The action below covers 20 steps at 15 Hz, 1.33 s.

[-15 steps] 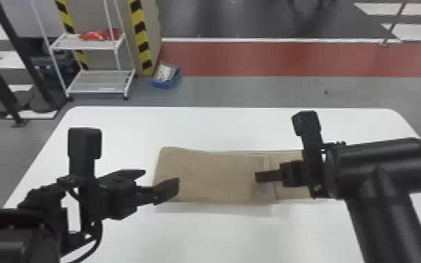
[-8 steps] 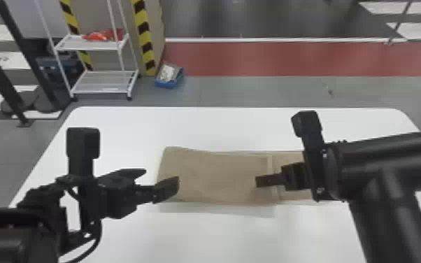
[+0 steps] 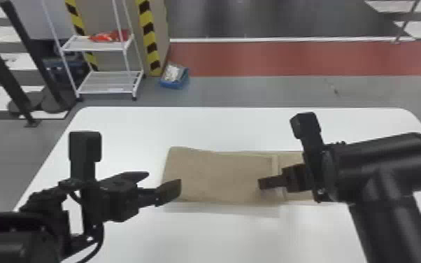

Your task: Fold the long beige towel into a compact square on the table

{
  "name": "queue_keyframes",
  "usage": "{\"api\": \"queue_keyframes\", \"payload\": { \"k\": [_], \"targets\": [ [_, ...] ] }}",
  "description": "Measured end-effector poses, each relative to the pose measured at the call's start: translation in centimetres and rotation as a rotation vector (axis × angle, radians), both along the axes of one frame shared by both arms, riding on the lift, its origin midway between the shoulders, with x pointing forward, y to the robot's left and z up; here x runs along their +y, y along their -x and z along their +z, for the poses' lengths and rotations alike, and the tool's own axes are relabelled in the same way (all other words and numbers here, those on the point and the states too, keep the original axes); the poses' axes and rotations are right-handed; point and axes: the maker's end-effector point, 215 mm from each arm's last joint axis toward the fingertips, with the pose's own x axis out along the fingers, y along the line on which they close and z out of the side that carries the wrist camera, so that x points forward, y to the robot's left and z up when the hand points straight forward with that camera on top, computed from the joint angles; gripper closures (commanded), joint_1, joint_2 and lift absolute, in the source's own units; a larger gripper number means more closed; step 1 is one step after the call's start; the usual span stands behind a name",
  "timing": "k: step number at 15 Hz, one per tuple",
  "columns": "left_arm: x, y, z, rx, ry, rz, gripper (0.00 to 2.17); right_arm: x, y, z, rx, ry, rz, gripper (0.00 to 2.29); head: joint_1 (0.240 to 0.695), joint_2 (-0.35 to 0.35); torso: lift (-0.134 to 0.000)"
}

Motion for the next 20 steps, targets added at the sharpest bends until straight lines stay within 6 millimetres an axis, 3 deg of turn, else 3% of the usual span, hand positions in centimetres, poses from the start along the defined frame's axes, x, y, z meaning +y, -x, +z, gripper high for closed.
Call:
{"api": "queue_keyframes", "payload": {
  "k": [10,12,20],
  "targets": [
    [0.98,0.56,-0.38,0.011,0.012,0.014,0.06,0.95,-0.41,0.69,-0.033,-0.011,0.022,0.41,0.695,0.072,-0.124],
    [1.0,0.65,-0.38,0.012,0.016,0.013,0.06,1.06,-0.37,0.56,-0.034,-0.003,0.027,0.56,0.695,0.074,-0.124],
    [0.97,0.78,-0.37,0.013,0.021,0.009,0.06,1.11,-0.08,0.35,-0.033,-0.001,0.031,0.56,0.695,0.075,-0.124]
  ]
}}
